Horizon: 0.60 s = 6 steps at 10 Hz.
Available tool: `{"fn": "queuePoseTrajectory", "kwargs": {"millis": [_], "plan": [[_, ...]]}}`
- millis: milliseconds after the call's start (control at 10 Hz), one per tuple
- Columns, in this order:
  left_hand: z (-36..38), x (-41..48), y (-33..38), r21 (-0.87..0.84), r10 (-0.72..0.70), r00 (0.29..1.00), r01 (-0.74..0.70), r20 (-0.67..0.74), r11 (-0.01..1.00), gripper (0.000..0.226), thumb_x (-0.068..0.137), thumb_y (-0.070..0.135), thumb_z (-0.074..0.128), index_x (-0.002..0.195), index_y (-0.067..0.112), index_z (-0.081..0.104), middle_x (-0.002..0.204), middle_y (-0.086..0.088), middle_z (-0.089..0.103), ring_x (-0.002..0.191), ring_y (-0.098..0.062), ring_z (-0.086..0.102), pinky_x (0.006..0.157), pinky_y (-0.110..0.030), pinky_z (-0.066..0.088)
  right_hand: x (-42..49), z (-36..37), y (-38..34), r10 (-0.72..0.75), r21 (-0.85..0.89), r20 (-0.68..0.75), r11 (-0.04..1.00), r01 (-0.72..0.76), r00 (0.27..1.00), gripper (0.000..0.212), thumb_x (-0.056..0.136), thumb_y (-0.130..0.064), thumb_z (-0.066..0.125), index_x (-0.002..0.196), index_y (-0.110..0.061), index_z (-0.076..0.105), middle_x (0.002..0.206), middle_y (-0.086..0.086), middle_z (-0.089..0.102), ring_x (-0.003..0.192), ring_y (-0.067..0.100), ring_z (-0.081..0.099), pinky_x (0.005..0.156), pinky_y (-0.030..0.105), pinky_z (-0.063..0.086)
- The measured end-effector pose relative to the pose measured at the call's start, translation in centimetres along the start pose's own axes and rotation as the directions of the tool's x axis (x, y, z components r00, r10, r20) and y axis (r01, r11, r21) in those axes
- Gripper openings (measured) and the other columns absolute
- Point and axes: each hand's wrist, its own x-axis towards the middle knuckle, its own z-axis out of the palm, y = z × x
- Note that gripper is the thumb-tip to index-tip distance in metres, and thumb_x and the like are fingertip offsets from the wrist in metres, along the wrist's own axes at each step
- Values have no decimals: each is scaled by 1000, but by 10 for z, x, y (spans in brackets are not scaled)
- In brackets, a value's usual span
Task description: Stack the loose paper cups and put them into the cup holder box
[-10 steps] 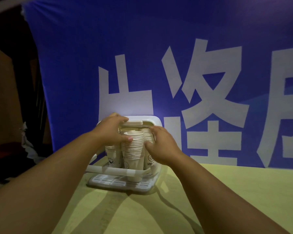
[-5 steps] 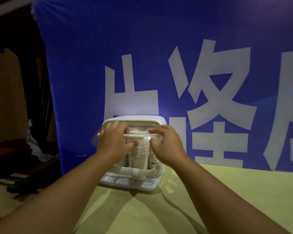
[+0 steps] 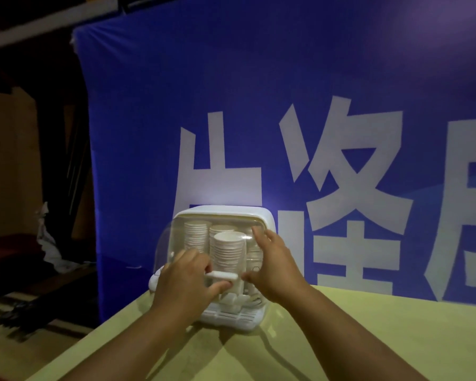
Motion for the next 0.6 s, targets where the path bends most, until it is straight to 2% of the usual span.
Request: {"fn": "queuePoseTrajectory", "kwargs": {"millis": [100,300,400,500,600], "plan": [[-1,-10,5,-57,-53,996,57,75,997,41,78,58,77,76,38,41,88,19,48,82,2,43,66,-17,33,-6,9,5,-2,-20,-41,1000,1,999,100,74,-28,85,152,-39,23,158,-9,28,145,19,29,114,40,35],[-10,-17,14,-118,-95,990,108,107,987,34,80,51,79,76,37,48,92,17,52,88,-1,48,70,-18,35,-18,22,2,-23,-66,-92,998,16,996,102,79,-28,81,153,-43,11,161,-11,22,147,18,26,115,44,35],[-21,-22,17,-101,-133,982,147,134,984,24,82,49,76,82,38,54,94,15,60,85,0,52,70,-17,41,-28,11,-6,-38,-92,-42,995,34,998,100,82,-34,79,152,-46,8,160,-13,23,144,19,32,112,44,38],[-37,-19,29,36,-95,976,90,195,995,16,82,52,70,87,40,61,92,19,62,83,1,54,66,-18,42,-41,-24,4,-41,2,133,999,41,990,87,86,-31,74,150,-47,17,146,-23,37,133,7,41,102,27,39],[-32,-4,49,-114,-63,976,88,211,990,19,81,45,73,73,32,63,80,17,63,75,1,58,65,-21,47,-40,-57,27,49,61,161,996,-60,986,65,87,-33,72,142,-43,39,131,-14,57,113,9,59,96,29,51]]}}
